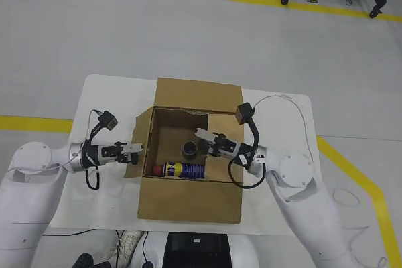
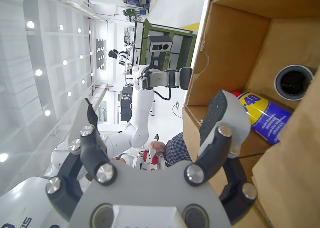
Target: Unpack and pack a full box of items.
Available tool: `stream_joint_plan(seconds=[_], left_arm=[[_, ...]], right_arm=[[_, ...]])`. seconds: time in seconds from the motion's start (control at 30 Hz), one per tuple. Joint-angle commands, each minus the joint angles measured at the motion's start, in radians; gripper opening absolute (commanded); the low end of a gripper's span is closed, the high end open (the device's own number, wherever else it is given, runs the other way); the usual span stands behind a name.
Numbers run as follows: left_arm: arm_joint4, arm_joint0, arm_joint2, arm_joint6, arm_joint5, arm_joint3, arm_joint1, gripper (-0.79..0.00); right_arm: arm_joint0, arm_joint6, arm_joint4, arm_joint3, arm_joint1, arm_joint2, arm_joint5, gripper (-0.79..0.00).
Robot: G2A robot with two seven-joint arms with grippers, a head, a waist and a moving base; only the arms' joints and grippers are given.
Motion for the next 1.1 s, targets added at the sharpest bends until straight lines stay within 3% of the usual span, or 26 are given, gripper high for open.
stream_joint_plan(seconds=[0.0,0.3,0.63,0.87,1.07], left_arm=[[0.006,-0.001,0.014,0.004,0.005,-0.004,0.0,0.0],[-0.004,-0.013,-0.017,0.144,-0.046,-0.011,0.0,0.0],[-0.093,-0.018,-0.059,0.175,-0.065,-0.091,0.002,0.0],[-0.082,-0.1,0.041,0.199,-0.022,-0.103,-0.004,0.0],[-0.037,-0.185,0.181,0.243,0.006,-0.068,-0.017,0.0]], right_arm=[[-0.026,-0.002,-0.003,-0.018,0.006,0.026,-0.003,0.0],[-0.108,-0.001,0.005,-0.074,0.024,0.087,-0.031,0.0],[-0.146,0.013,0.022,-0.091,0.038,0.12,-0.059,0.0],[-0.201,0.027,0.017,-0.125,0.053,0.176,-0.055,0.0],[-0.255,0.046,0.016,-0.154,0.067,0.224,-0.054,0.0]])
